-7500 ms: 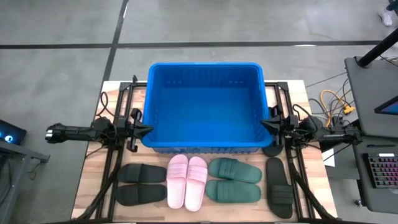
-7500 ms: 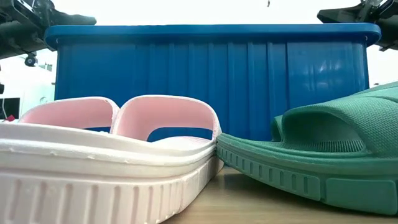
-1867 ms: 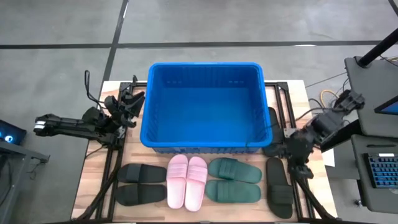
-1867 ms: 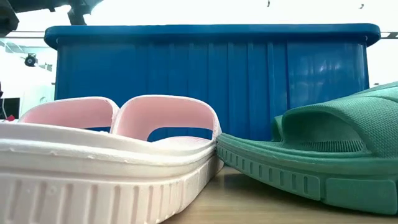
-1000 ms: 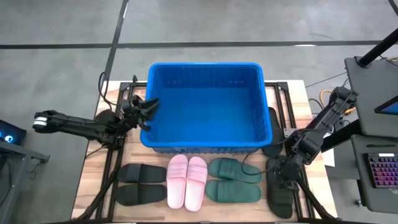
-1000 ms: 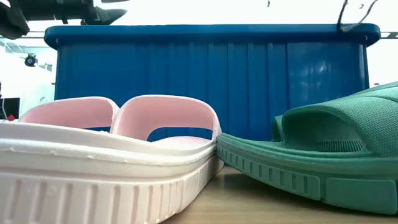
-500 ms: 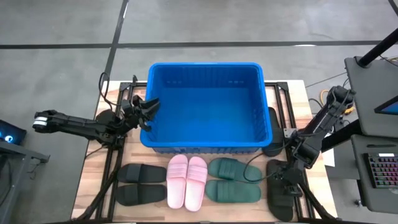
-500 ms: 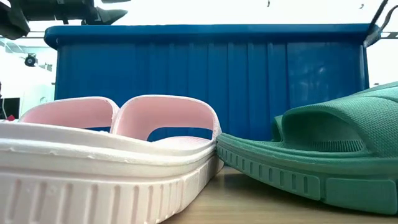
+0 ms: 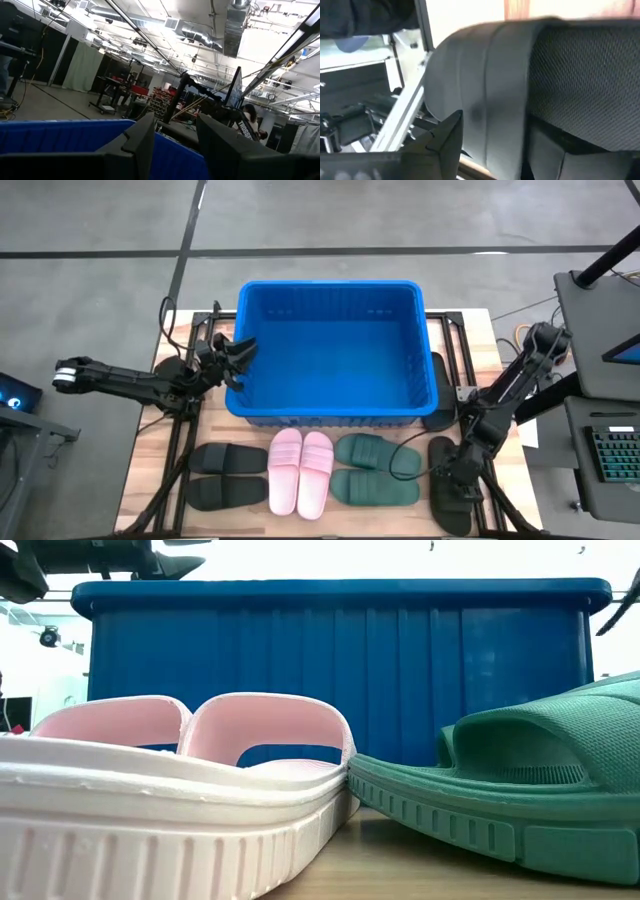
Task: Pick and place slides into bin
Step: Put the black slide into the blue bin
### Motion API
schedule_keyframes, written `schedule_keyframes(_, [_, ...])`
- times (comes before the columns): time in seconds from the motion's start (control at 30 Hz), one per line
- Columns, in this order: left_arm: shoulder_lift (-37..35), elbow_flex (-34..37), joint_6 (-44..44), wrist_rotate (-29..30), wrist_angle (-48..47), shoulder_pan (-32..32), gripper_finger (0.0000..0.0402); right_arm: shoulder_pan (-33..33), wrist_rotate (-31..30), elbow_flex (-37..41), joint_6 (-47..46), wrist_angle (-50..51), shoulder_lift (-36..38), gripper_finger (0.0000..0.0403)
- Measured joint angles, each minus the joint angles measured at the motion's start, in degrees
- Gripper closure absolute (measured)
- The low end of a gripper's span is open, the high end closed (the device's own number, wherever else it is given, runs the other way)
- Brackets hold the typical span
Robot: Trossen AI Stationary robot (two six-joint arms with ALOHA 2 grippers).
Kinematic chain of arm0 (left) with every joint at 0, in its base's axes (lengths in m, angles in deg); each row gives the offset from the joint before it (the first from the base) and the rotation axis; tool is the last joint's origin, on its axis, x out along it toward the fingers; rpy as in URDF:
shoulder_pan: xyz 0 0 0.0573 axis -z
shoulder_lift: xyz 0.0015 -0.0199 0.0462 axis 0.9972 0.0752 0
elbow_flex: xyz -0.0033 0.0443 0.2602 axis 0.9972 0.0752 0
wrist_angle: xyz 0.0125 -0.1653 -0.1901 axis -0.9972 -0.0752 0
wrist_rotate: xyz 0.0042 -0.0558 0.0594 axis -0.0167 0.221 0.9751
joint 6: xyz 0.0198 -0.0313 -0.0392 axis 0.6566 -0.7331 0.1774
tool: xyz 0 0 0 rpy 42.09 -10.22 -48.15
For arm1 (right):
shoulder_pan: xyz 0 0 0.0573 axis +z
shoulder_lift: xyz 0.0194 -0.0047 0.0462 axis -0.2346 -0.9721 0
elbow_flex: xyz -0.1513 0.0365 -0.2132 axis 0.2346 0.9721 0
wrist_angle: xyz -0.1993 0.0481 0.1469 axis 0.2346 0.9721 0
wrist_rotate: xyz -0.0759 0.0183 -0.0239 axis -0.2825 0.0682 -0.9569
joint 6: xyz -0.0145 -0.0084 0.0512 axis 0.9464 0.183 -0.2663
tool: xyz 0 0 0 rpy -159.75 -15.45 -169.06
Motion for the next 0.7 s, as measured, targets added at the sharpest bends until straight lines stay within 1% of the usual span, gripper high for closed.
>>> schedule_keyframes(0.1, [0.1,0.0,0.0,0.0,0.1,0.0,0.0269,0.0,1.2,0.0,-0.3,-0.1,-0.7,0.0245])
schedule_keyframes(0.27, [0.1,0.0,0.0,0.0,0.1,0.0,0.0269,0.0,1.3,0.0,-0.4,-0.3,-0.7,0.0278])
schedule_keyframes(0.7, [0.2,0.0,0.0,0.0,0.1,0.0,0.0269,0.0,1.8,-0.5,-1.1,-1.6,1.9,0.0384])
